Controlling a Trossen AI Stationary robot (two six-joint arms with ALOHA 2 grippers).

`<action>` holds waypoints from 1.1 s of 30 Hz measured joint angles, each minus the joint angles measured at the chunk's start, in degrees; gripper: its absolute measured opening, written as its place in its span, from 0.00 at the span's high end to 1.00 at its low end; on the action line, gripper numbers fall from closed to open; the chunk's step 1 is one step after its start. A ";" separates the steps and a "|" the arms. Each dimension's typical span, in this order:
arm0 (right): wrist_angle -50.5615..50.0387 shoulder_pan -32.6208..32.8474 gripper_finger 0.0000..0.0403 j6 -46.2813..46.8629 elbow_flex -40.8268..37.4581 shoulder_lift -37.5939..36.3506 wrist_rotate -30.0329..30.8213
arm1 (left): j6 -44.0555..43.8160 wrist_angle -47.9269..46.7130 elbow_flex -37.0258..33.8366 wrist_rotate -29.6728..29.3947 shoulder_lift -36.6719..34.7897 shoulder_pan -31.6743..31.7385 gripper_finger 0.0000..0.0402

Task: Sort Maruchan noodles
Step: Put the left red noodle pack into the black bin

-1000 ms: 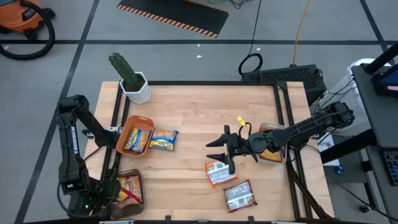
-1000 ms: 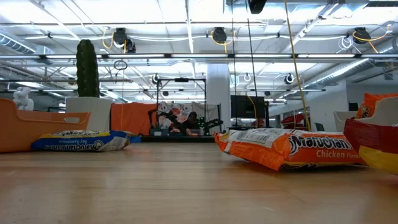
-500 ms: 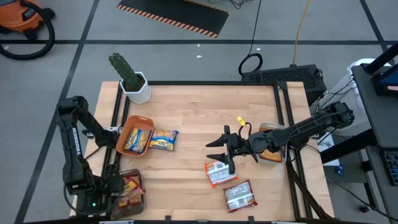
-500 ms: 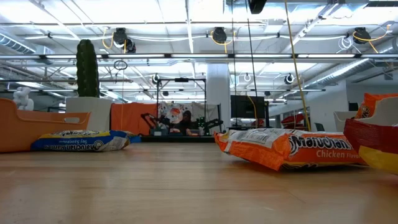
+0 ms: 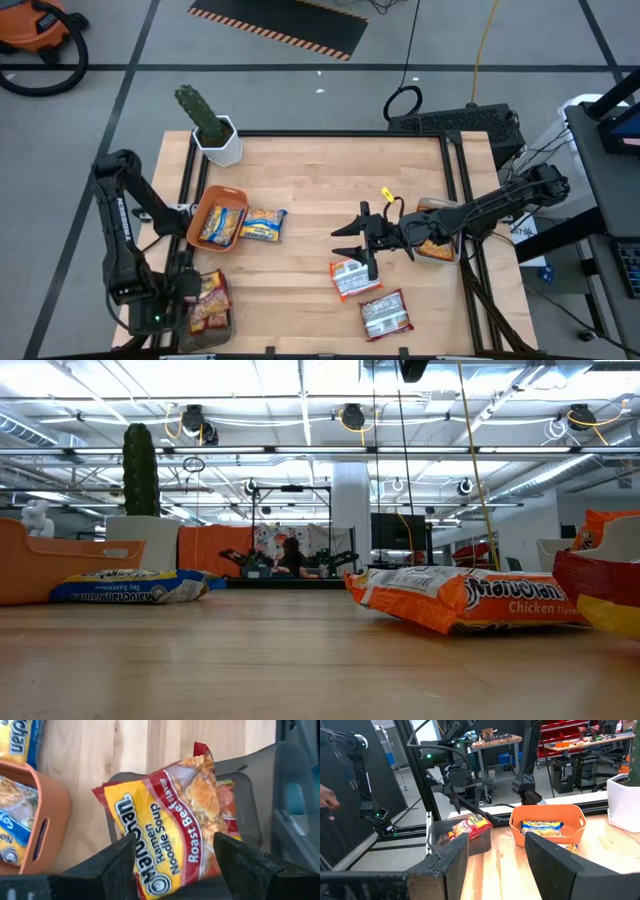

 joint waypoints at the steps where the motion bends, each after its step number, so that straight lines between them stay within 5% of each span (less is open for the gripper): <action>1: 0.00 0.00 0.54 0.00 0.00 0.00 0.00 | -0.02 -0.03 0.00 0.14 -0.57 0.19 0.33; 9: -0.02 0.00 0.54 0.00 0.00 0.02 0.00 | 2.45 1.49 0.03 -11.56 -2.33 4.51 0.33; 15: -0.04 0.00 0.54 0.00 0.00 0.02 0.00 | 12.98 13.99 0.07 -17.96 2.73 8.50 0.43; 26: -0.11 0.22 0.54 0.02 0.00 0.02 -0.02 | 10.42 11.99 0.07 -2.05 11.43 14.36 0.81; 33: -0.13 0.22 0.54 0.02 0.00 0.02 0.00 | 9.28 12.16 0.07 6.70 11.65 13.48 0.89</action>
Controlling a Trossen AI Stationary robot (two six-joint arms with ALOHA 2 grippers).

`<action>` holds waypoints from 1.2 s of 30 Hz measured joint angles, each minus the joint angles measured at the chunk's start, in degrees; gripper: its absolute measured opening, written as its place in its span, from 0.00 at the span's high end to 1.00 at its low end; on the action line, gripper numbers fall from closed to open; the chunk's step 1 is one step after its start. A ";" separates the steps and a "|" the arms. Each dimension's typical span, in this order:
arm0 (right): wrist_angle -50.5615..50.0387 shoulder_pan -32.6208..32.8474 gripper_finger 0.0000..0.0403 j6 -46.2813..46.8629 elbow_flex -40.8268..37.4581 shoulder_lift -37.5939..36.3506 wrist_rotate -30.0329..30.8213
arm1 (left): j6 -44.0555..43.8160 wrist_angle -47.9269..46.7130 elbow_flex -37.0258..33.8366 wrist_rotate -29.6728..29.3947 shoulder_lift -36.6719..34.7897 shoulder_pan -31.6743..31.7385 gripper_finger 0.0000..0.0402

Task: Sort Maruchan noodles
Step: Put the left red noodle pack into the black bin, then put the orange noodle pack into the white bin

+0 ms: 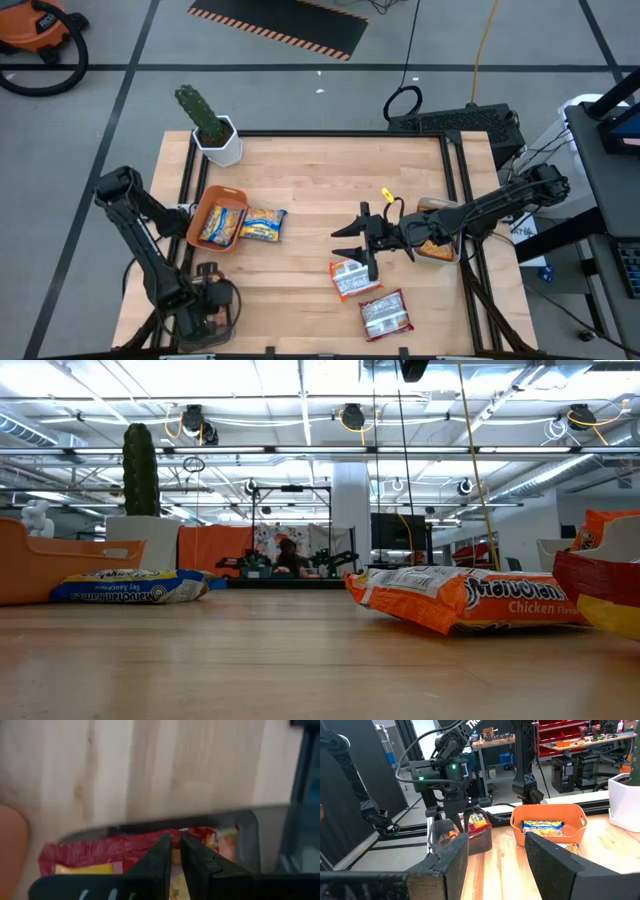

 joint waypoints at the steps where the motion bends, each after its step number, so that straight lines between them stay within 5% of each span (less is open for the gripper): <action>1: 0.00 0.00 0.54 0.00 0.00 0.00 0.00 | -0.40 0.02 0.00 1.33 0.00 -0.23 0.89; 6: 0.00 0.02 0.54 0.00 0.00 0.00 0.00 | -1.35 0.45 0.04 7.47 -0.02 -1.37 0.90; 18: -0.02 0.04 0.54 0.03 0.00 0.00 0.00 | -0.62 1.59 0.04 6.21 -2.26 -1.05 0.90; 36: -10.80 0.59 0.54 12.92 -0.04 0.00 0.06 | 13.66 1.63 0.04 -20.25 -10.93 1.90 0.90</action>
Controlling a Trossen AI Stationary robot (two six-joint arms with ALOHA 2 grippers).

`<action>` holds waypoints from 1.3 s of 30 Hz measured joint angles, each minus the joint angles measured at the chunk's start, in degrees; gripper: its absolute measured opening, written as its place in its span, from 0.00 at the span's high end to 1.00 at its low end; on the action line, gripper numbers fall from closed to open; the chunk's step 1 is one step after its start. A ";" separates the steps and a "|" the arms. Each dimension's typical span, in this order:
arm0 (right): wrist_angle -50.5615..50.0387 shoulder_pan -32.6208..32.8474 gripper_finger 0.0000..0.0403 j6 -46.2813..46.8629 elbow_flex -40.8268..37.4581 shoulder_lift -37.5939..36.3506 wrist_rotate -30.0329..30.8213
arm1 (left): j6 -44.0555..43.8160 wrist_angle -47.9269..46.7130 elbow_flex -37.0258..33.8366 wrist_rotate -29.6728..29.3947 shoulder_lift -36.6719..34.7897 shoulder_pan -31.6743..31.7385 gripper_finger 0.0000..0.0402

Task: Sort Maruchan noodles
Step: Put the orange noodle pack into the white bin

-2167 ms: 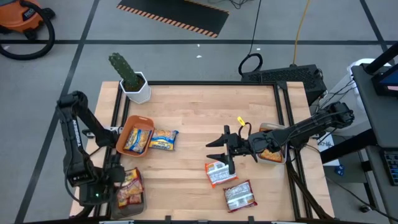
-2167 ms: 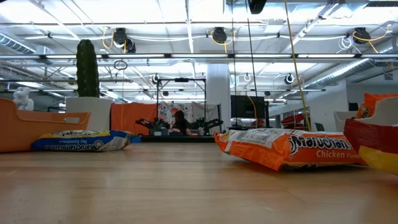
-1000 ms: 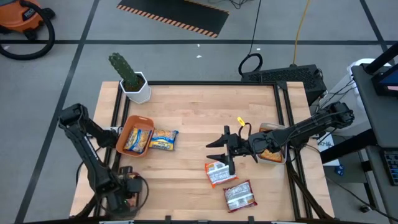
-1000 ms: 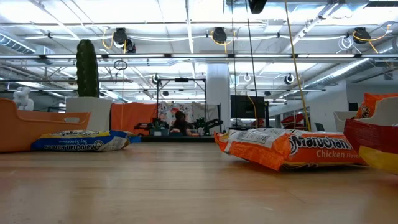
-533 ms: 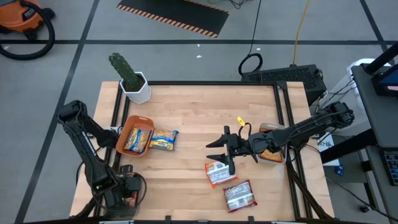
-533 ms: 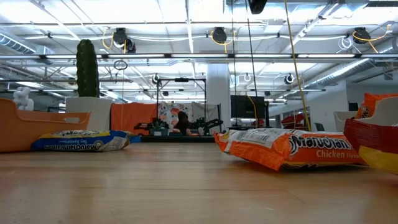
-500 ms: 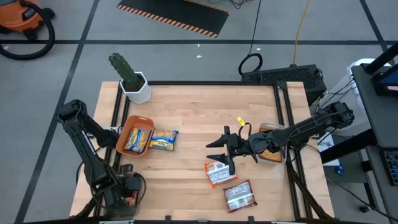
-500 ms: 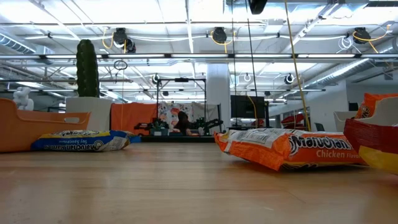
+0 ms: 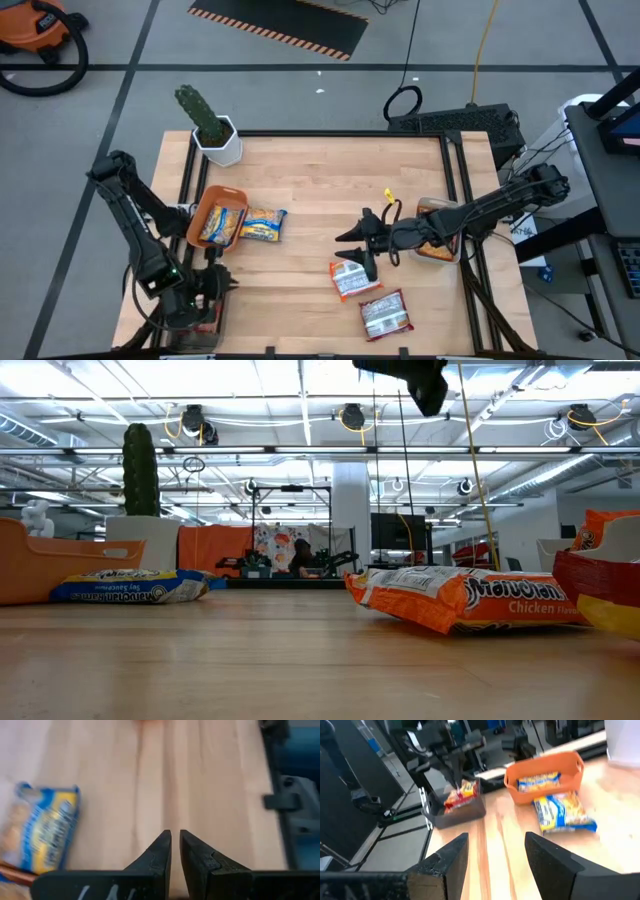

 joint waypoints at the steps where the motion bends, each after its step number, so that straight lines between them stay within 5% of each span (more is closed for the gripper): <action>1: -1.02 0.28 0.54 0.50 0.00 0.00 0.00 | 1.25 0.01 0.00 -1.26 0.00 0.55 0.90; 18: -15.67 3.98 0.54 4.68 -0.01 1.02 1.63 | 14.26 3.84 -0.02 -13.17 0.00 9.22 0.90; 30: -21.37 4.95 0.54 7.17 -0.07 1.57 1.44 | 24.19 9.89 -0.02 -13.38 0.02 17.86 0.90; 39: -30.13 10.72 0.54 19.42 -0.04 1.47 -0.55 | 24.51 9.97 -0.02 -12.98 0.04 20.15 0.90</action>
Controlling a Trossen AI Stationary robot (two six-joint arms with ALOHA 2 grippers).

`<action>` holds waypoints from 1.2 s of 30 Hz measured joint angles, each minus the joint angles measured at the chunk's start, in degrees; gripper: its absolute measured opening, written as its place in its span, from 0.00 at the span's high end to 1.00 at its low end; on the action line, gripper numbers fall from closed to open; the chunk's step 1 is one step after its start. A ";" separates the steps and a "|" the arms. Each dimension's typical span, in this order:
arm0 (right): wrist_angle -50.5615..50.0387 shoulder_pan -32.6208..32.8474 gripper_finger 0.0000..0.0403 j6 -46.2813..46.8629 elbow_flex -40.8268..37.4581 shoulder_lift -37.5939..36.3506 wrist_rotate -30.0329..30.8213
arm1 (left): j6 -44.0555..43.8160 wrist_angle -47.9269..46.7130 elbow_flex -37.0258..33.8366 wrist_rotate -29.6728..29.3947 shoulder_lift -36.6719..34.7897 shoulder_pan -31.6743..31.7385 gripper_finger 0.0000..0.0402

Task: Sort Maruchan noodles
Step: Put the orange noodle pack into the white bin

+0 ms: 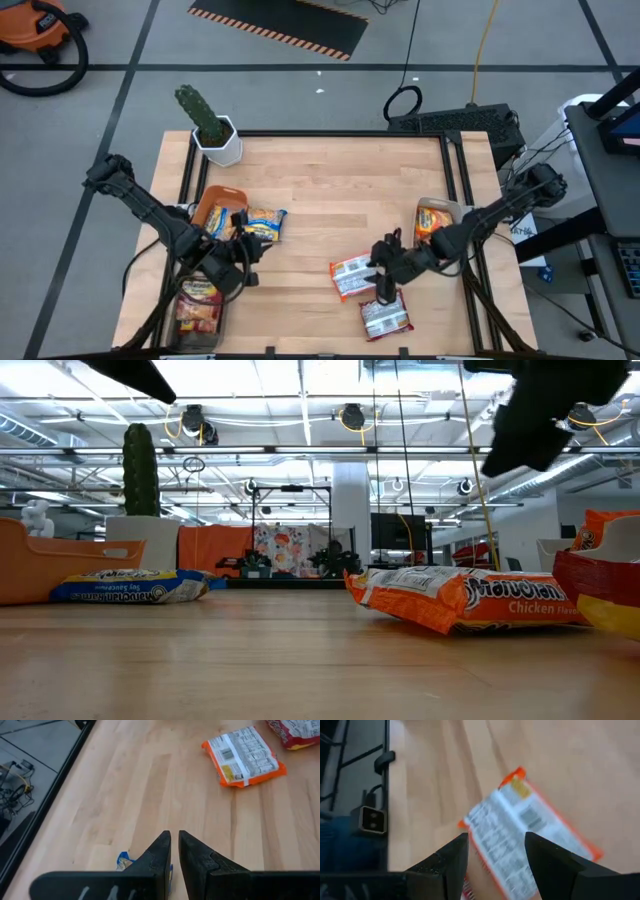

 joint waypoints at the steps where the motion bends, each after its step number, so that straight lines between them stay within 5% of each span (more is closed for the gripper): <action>1: -0.43 0.66 0.54 1.54 0.00 -0.04 -0.58 | 0.06 0.01 0.00 0.00 0.00 0.14 0.90; 17: -10.44 9.48 0.54 19.31 0.07 0.70 1.90 | 1.33 -0.02 -0.01 0.09 0.00 2.33 0.90; 36: -10.30 9.97 0.53 18.47 0.09 10.31 0.50 | 5.28 5.57 -0.97 0.17 0.97 3.48 0.90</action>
